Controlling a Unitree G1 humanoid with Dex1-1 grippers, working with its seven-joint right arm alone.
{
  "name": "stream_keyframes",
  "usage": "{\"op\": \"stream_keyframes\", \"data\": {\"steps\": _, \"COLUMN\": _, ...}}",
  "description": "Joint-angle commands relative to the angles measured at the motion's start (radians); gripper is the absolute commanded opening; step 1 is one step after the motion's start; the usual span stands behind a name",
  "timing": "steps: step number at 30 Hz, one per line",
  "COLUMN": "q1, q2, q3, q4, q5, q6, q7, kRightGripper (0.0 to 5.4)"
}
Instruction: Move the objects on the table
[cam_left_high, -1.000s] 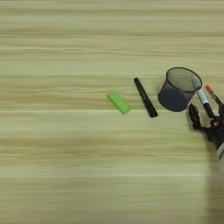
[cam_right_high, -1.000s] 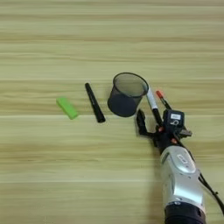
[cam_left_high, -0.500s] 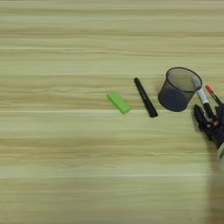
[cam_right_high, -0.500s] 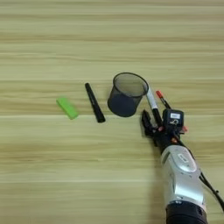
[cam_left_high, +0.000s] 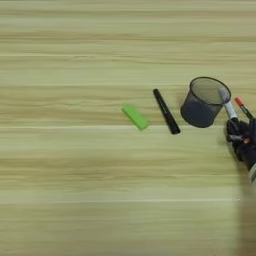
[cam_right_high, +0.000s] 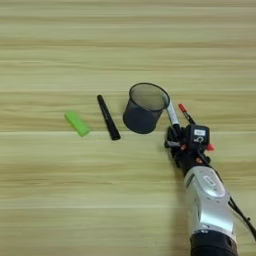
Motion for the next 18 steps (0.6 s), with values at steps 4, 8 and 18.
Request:
{"op": "stream_keyframes", "data": {"steps": 4, "q1": -0.012, "q2": -0.004, "q3": 0.004, "q4": -0.010, "q5": 0.002, "q6": 0.016, "q7": -0.010, "kRightGripper": 0.76}}
{"op": "stream_keyframes", "data": {"steps": 8, "q1": -0.014, "q2": -0.001, "q3": 0.004, "q4": -0.008, "q5": 0.001, "q6": 0.013, "q7": -0.013, "kRightGripper": 0.76}}
{"op": "stream_keyframes", "data": {"steps": 18, "q1": -0.011, "q2": -0.010, "q3": -0.003, "q4": -0.047, "q5": -0.004, "q6": 0.012, "q7": -0.036, "kRightGripper": 0.76}}
